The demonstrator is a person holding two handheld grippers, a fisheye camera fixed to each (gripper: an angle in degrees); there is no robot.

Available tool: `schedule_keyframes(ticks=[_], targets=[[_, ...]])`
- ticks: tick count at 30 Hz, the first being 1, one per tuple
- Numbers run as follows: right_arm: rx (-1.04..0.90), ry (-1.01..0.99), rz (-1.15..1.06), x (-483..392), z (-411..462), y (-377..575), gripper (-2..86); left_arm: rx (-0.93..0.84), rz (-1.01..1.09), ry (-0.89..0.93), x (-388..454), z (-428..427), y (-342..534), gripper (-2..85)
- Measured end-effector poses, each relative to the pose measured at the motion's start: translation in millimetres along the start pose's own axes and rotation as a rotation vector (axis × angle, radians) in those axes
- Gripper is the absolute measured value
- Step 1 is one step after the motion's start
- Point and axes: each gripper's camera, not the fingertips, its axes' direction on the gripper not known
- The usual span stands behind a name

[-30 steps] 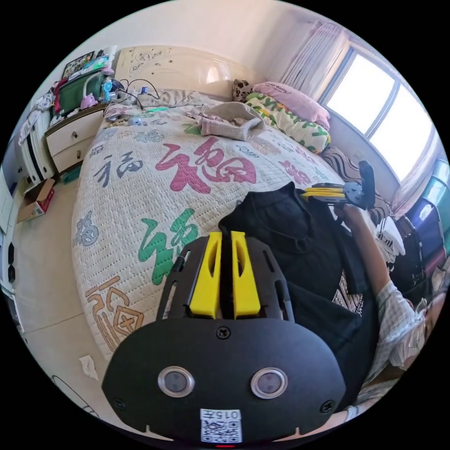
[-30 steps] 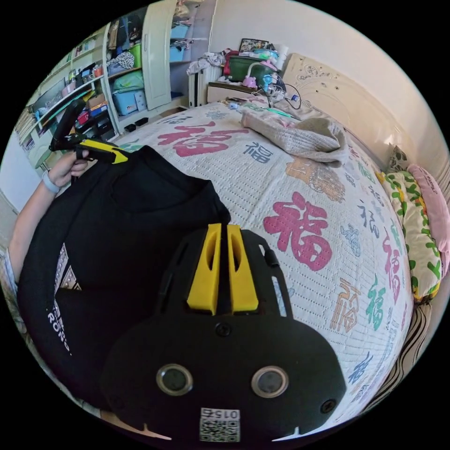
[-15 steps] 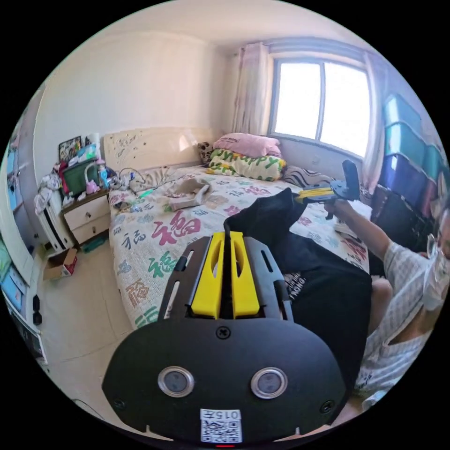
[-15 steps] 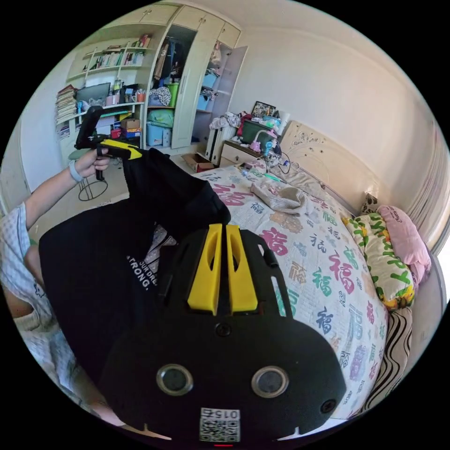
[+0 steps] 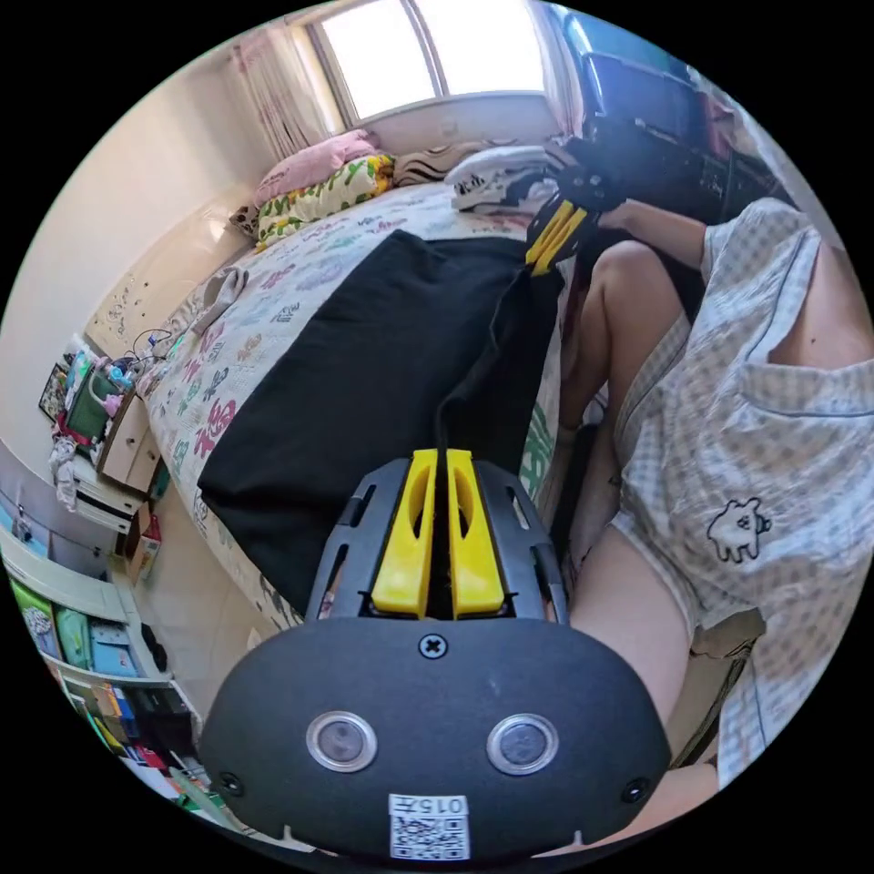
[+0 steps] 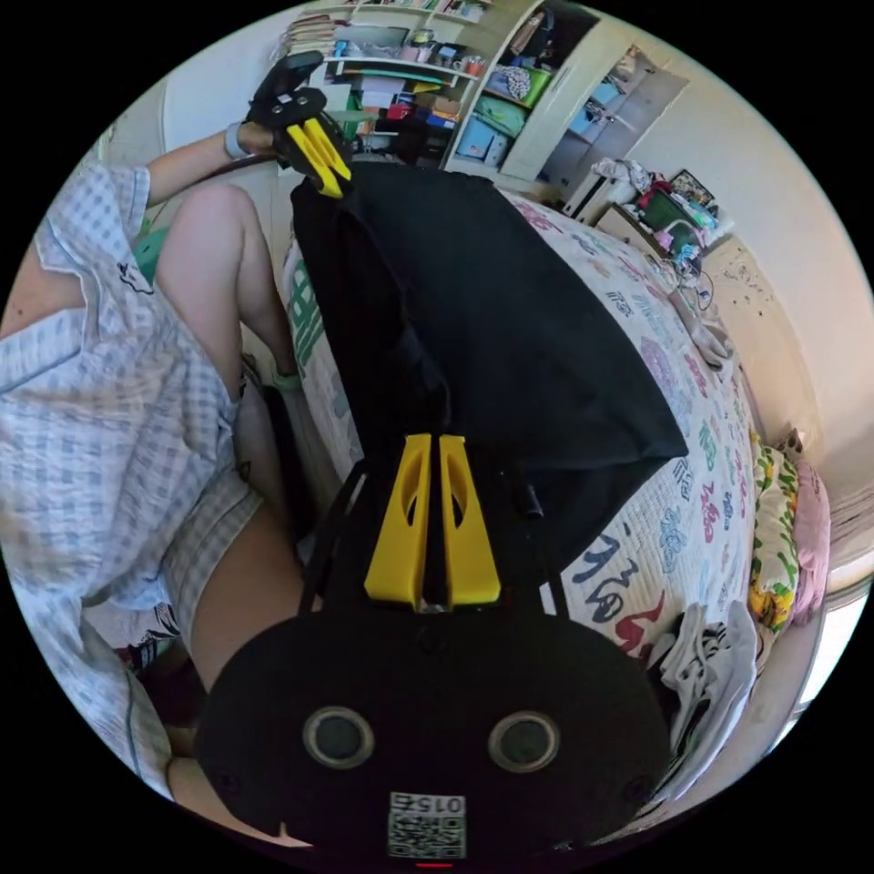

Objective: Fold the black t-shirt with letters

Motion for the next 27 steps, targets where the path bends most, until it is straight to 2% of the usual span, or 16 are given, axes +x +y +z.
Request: schedule_keyframes(ticks=[5,9,15,17,19,21,22,25,27], targets=[[-0.067,-0.003,0.048,-18.7,-6.8,25.3,1.0,-0.09,0.012,-0.001,9.1,4.8,6.7,1.0],[0.053,0.071,0.197,-5.1,-31.6,60.2,-0.7,-0.046,-0.015,-0.043,3.5,-28.9,23.2,1.4],[0.375,0.197,0.551,70.8,-49.3,84.7,-0.9,0.213,-0.179,-0.042,-71.0,-86.9,29.4,1.6],[0.426,0.137,0.678,114.3,-34.6,86.3,-0.7,0.498,-0.309,-0.043,-116.2,-115.6,49.8,1.7],[0.426,0.1,0.772,145.9,-13.5,89.5,-0.3,0.648,-0.492,-0.033,-157.7,-115.9,77.1,2.2],[0.385,0.064,0.888,172.3,17.1,99.2,0.5,0.612,-0.644,-0.044,-196.9,-88.4,100.8,4.0],[0.335,0.035,0.929,183.7,41.8,107.2,1.6,0.535,-0.758,-0.054,-220.6,-57.9,118.3,6.1],[0.18,-0.033,0.959,199.7,95.4,123.9,6.9,0.308,-0.912,0.089,-273.3,21.8,158.9,10.1],[0.212,-0.102,1.002,208.7,112.0,135.9,8.3,0.262,-1.022,0.137,-295.5,50.3,183.7,10.6]])
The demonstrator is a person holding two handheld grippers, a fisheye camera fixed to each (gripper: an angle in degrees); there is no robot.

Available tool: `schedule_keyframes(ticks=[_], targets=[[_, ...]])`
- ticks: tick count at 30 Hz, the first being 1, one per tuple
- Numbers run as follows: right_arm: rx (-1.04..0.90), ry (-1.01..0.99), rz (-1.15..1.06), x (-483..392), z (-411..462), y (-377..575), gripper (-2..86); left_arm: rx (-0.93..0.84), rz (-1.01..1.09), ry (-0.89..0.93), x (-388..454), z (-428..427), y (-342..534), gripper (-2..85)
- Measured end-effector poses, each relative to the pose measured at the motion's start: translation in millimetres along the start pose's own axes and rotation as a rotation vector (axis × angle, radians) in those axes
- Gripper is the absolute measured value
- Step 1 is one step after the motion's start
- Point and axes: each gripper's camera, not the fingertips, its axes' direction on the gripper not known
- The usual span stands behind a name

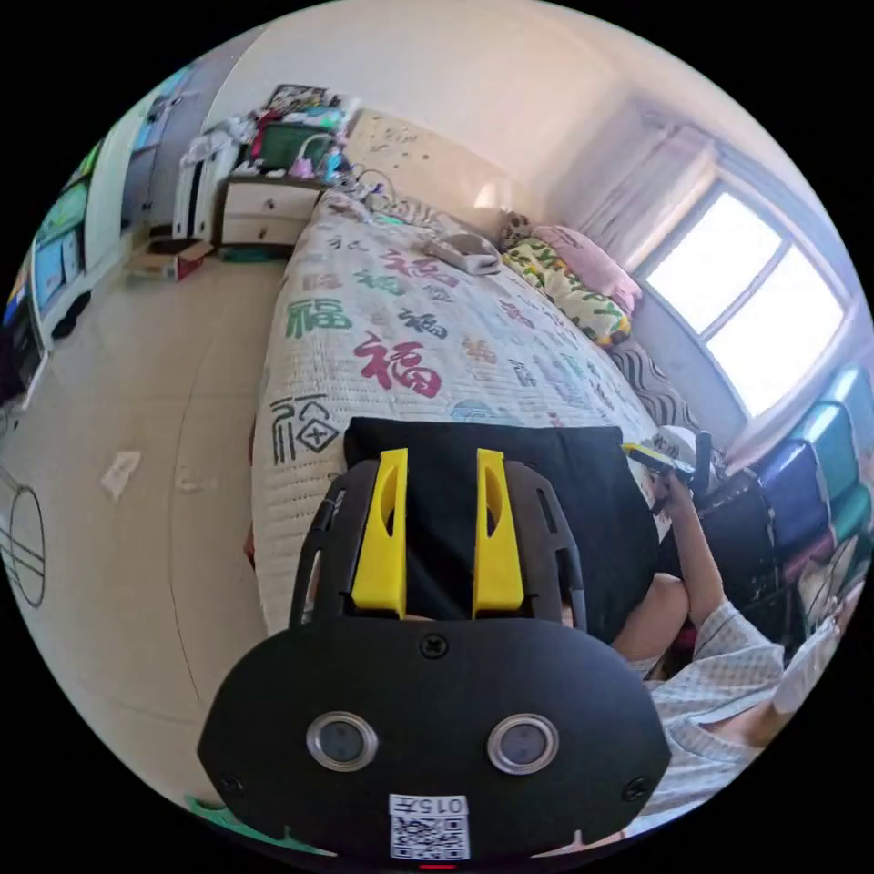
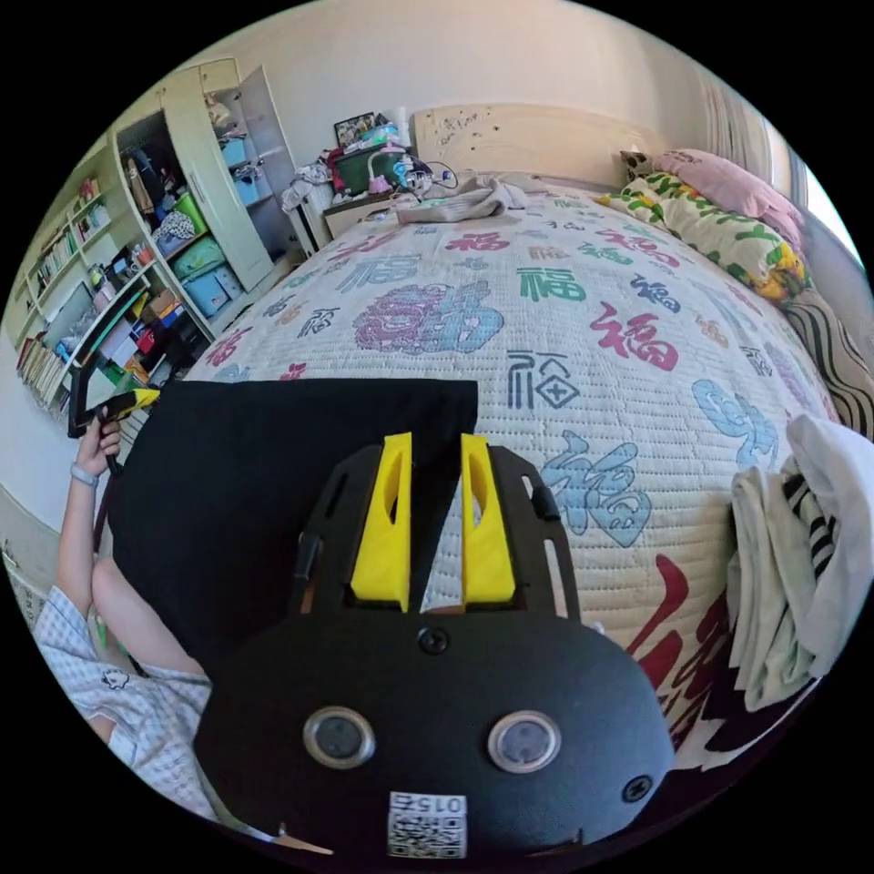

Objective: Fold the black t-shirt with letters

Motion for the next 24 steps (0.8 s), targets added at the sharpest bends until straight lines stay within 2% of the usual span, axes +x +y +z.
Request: schedule_keyframes(ticks=[2,7,11,16,18,19,20,21,23,24], targets=[[0.012,-0.141,0.072,22.3,12.2,-3.7,8.3,0.008,-0.059,0.062,-29.1,15.2,-2.7,10.4],[-0.021,-0.219,0.092,49.0,34.6,0.6,7.1,-0.105,-0.102,0.032,-55.5,47.1,-11.6,6.6],[0.054,-0.358,0.148,82.4,37.2,16.2,1.4,-0.058,-0.064,-0.013,-60.2,40.1,-7.4,2.5],[0.142,-0.386,0.229,114.5,25.7,34.5,-0.4,0.093,-0.045,0.011,-70.6,0.7,6.0,0.2],[0.084,-0.256,0.186,110.9,34.6,34.0,-0.4,0.181,-0.061,-0.142,-75.0,-19.4,14.9,-0.2],[0.058,-0.24,0.164,108.4,42.5,32.8,-0.2,0.228,-0.077,-0.294,-80.5,-30.6,23.6,-0.4],[0.042,-0.235,0.146,107.1,46.0,31.4,0.3,0.244,-0.09,-0.3,-92.2,-35.8,31.0,-0.4],[0.045,-0.239,0.139,107.3,45.8,31.7,0.6,0.227,-0.102,-0.243,-101.0,-36.2,33.0,-0.4],[0.126,-0.282,0.151,116.1,36.4,39.7,2.1,0.194,-0.15,0.073,-131.0,-39.0,41.4,-0.2],[0.15,-0.303,0.162,120.5,33.4,42.5,2.2,0.22,-0.152,0.114,-133.6,-42.9,45.3,0.0]])
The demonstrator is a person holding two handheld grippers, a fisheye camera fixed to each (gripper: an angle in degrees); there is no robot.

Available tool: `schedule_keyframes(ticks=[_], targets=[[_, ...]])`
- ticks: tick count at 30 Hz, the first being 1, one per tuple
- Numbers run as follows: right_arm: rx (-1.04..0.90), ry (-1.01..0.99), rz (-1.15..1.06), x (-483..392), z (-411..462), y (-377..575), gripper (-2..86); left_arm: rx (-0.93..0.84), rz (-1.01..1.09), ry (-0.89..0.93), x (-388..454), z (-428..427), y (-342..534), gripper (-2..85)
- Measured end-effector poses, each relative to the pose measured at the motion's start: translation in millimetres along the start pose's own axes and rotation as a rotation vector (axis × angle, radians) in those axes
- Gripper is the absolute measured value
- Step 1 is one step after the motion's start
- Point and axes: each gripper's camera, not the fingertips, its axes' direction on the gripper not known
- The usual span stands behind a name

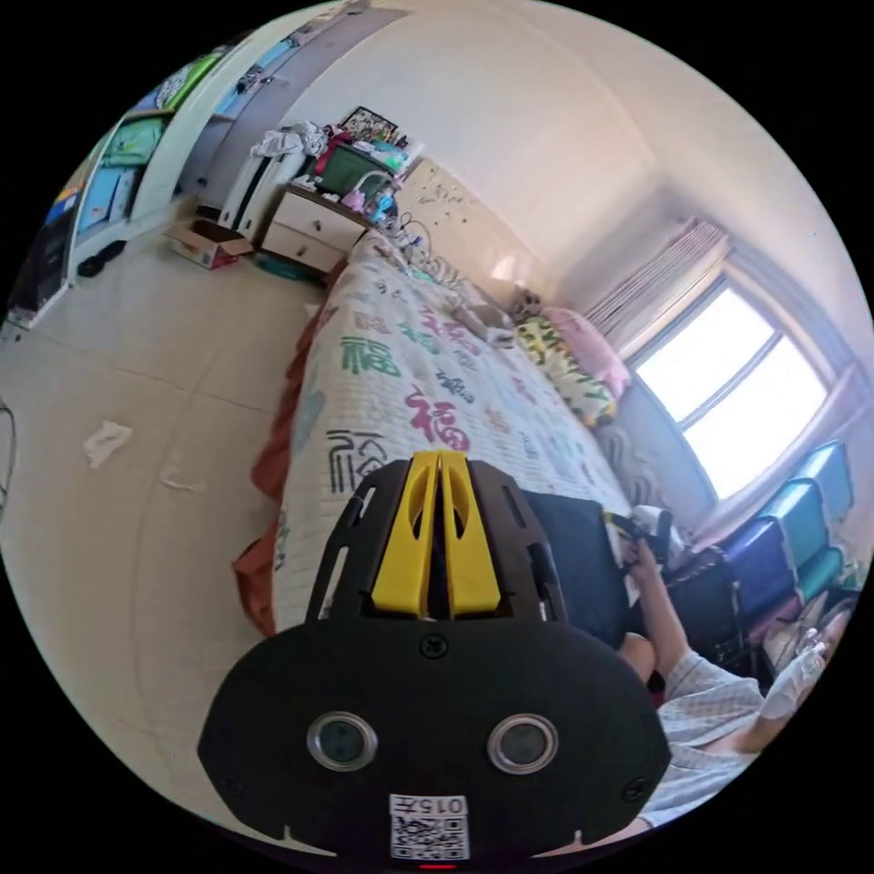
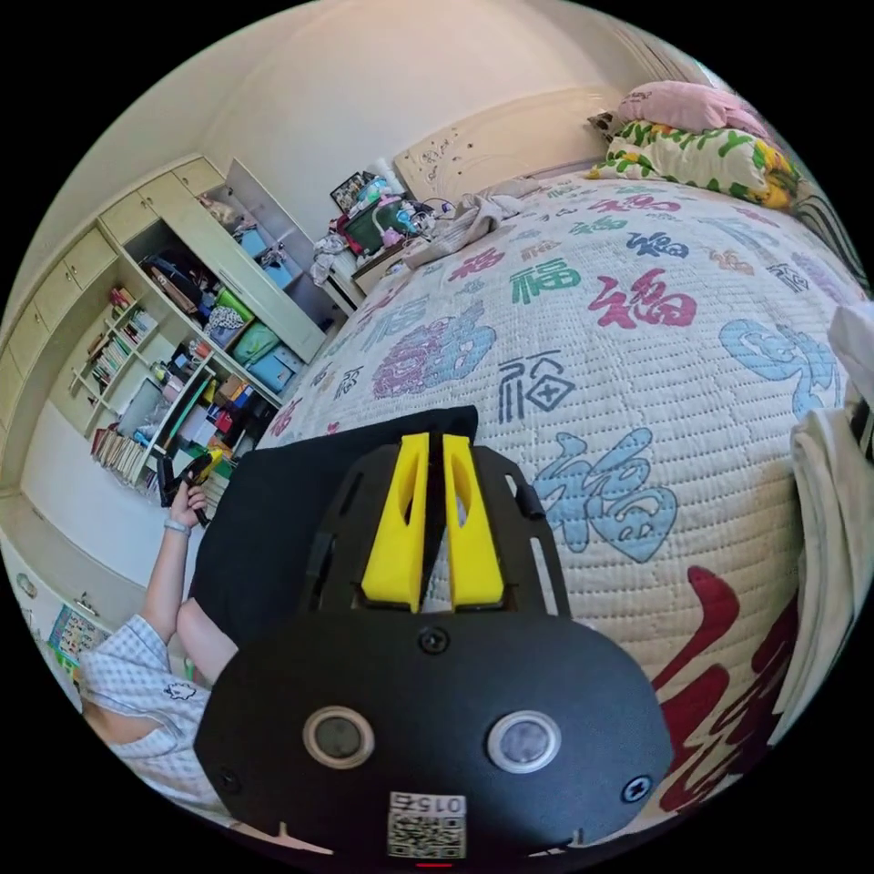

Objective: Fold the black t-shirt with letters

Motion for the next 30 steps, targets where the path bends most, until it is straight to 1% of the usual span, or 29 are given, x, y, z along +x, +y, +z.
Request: schedule_keyframes(ticks=[1,2,4,5,8,12,13,16,18,19,20,22,24,25,26,27,28,30], targets=[[0.04,-0.058,0.028,9.6,-8.8,2.9,2.5,0.033,0.003,0.031,-0.7,-9.9,3.9,0.7],[0.061,-0.12,0.048,19.5,-14.7,6.0,3.0,0.026,0.015,0.027,1.9,-16.6,5.3,1.7],[0.038,-0.18,0.06,31.7,-15.9,10.4,5.5,-0.032,0.051,0.015,7.8,-19.7,6.3,5.4],[-0.003,-0.18,0.066,37.6,-12.6,12.4,7.6,-0.081,0.07,-0.004,11.2,-18.4,7.5,7.1],[-0.045,-0.178,0.075,45.5,-3.4,12.8,10.8,-0.159,0.101,-0.063,15.4,-10.4,8.8,10.3],[-0.12,-0.188,0.053,43.2,17.7,3.5,11.4,-0.189,0.095,-0.104,15.1,8.3,0.1,12.1],[-0.163,-0.177,0.043,40.0,28.7,-0.8,11.6,-0.192,0.097,-0.109,17.2,16.9,-5.2,12.4],[-0.189,-0.149,0.02,29.1,46.8,-9.6,11.2,-0.31,0.11,-0.077,28.7,49.9,-19.5,11.3],[-0.207,-0.132,-0.004,20.7,56.5,-12.6,10.4,-0.329,0.143,-0.127,43.9,57.6,-24.9,9.8],[-0.218,-0.092,-0.01,16.5,60.0,-14.4,8.4,-0.339,0.18,-0.107,54.6,60.7,-27.7,8.1],[-0.243,-0.115,-0.033,13.6,64.4,-15.3,5.2,-0.363,0.195,-0.072,62.5,66.3,-30.1,6.2],[-0.283,-0.172,-0.025,13.6,72.6,-17.6,4.0,-0.389,0.199,-0.103,72.3,72.1,-34.0,3.7],[-0.238,-0.149,-0.032,11.2,65.2,-19.6,3.5,-0.368,0.209,-0.107,82.0,67.3,-39.5,2.4],[-0.193,-0.161,-0.046,8.0,53.6,-22.4,3.3,-0.316,0.208,-0.085,88.9,56.1,-44.4,1.8],[-0.148,-0.22,-0.055,3.2,41.4,-26.2,3.1,-0.235,0.199,-0.024,96.4,37.8,-51.7,1.3],[-0.127,-0.236,-0.065,-1.0,36.1,-28.0,2.9,-0.197,0.191,0.017,100.6,27.9,-56.2,1.1],[-0.097,-0.212,-0.105,-13.6,28.2,-31.8,2.8,-0.13,0.2,0.071,112.8,9.9,-65.0,0.9],[-0.071,-0.063,-0.183,-36.6,24.1,-36.8,2.7,-0.076,0.272,0.039,141.8,-5.9,-75.6,0.7]])
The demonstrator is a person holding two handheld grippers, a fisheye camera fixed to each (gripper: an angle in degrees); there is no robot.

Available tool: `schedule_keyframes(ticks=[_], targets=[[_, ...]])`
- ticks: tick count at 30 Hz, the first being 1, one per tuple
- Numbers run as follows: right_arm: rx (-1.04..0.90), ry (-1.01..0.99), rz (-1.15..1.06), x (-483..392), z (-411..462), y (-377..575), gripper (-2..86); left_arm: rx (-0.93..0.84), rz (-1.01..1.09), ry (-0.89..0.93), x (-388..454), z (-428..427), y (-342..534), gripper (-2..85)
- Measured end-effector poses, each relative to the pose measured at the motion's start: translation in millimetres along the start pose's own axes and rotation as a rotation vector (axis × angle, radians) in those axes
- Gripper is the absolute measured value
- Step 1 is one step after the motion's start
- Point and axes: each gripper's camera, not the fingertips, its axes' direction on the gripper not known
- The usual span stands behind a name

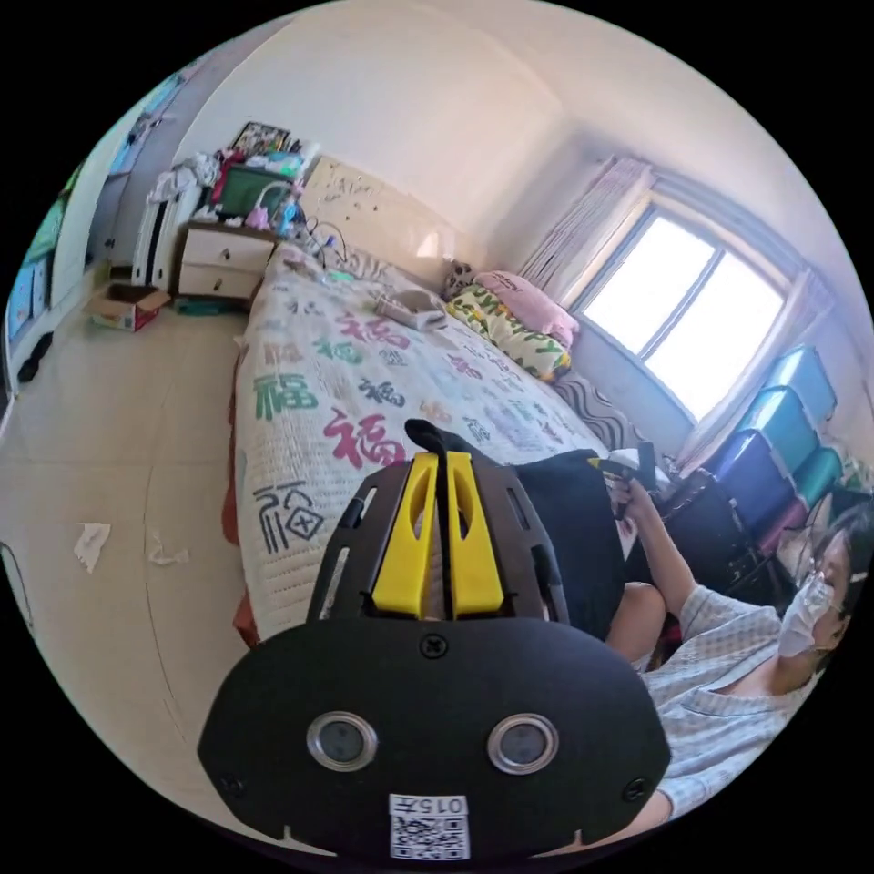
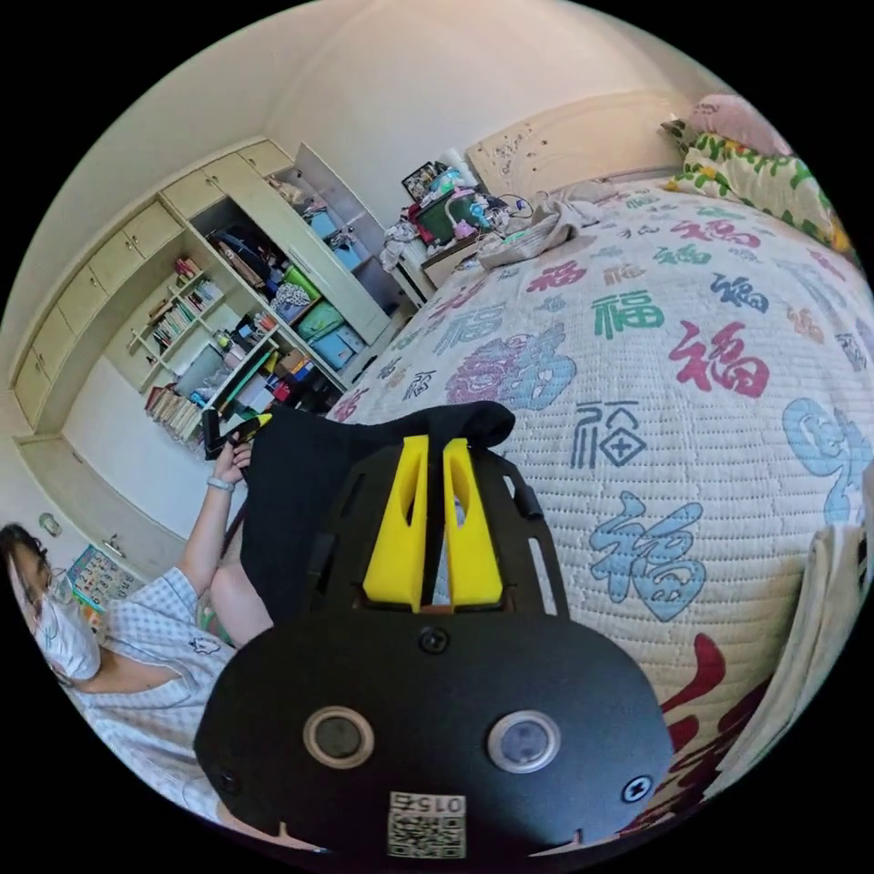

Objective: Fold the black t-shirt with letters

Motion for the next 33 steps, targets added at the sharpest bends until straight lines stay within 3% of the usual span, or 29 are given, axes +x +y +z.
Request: schedule_keyframes(ticks=[4,7,9,12,15,20,22,26,29,33], targets=[[0.014,0.216,-0.025,-16.9,30.5,-5.0,3.7,0.058,0.121,-0.247,54.6,12.5,-24.1,0.8],[-0.125,0.306,0.029,-7.1,53.5,-2.5,5.9,-0.14,0.116,-0.468,69.1,66.5,-33.5,1.8],[-0.084,0.369,0.014,-10.7,38.0,0.3,6.4,-0.228,0.133,-0.582,83.0,82.8,-40.6,3.0],[0.032,0.354,0.012,-13.4,1.2,9.6,4.6,-0.147,0.235,-0.671,138.7,70.6,-58.8,5.1],[0.058,0.189,0.031,-2.1,-20.4,21.1,5.1,-0.116,0.391,-0.593,215.7,73.3,-72.1,6.8],[-0.037,0.003,0.044,14.7,-18.2,29.3,5.8,-0.355,0.671,0.072,375.5,158.4,-51.5,8.7],[-0.055,-0.015,0.036,14.4,-13.4,27.4,6.3,-0.421,0.764,0.156,426.3,190.7,-32.8,8.9],[-0.148,-0.078,0.015,13.5,7.7,15.8,7.0,-0.468,0.918,0.156,499.6,245.6,-4.0,8.6],[-0.218,-0.012,0.028,16.4,24.7,8.2,7.5,-0.531,0.942,0.107,515.2,282.6,-1.2,7.2],[-0.163,-0.019,0.085,25.0,20.4,0.0,7.1,-0.518,0.915,0.106,515.7,294.6,-14.3,2.0]])
